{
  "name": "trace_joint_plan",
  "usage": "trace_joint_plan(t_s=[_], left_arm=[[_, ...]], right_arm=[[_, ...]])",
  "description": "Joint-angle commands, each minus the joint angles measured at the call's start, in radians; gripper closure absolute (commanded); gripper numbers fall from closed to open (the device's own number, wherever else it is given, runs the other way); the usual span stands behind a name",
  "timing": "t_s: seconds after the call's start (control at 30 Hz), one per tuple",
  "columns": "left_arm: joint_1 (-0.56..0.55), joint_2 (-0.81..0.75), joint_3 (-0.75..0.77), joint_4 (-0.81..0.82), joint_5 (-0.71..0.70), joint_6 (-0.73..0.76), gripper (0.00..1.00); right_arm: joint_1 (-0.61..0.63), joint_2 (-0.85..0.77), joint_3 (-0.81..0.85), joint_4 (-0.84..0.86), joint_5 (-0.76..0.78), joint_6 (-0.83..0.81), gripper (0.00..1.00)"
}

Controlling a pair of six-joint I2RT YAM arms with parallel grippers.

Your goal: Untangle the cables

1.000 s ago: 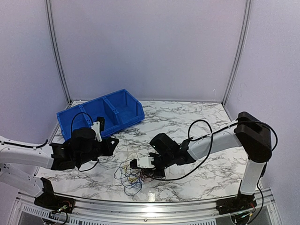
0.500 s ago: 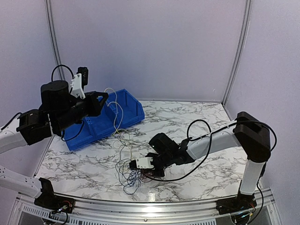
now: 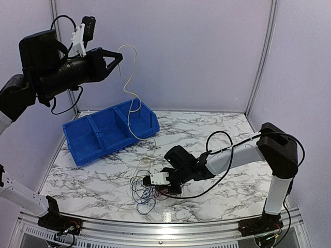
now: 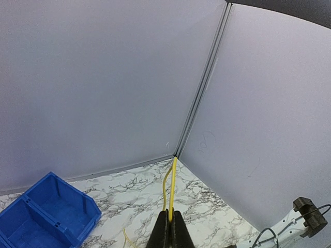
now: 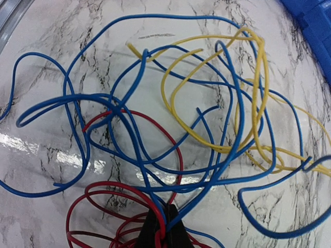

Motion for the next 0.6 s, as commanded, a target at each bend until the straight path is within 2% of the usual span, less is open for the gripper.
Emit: trace_joint_plan(t_s=[0.0, 0.2, 0.33, 0.57], left_arm=[[-0.011, 0.030, 0.114, -0.110, -0.012, 0.095, 1.00], [-0.022, 0.045, 0.199, -0.114, -0.063, 0.138, 1.00], [-0.072, 0.063, 0.314, -0.147, -0.124, 0.198, 1.00], [-0.097, 0.098, 0.532, -0.162, -0.230, 0.264, 1.00]], right_arm=[[-0.043, 0.027, 0.011, -0.095, 0.039, 0.000, 1.00], [-0.099, -0.032, 0.001, -0.096, 0.026, 0.008, 1.00], [-0.136, -0.011, 0.004, -0.101, 0.016, 0.019, 1.00], [-0.178, 0.017, 0.028, -0.115, 0.015, 0.047, 1.00]])
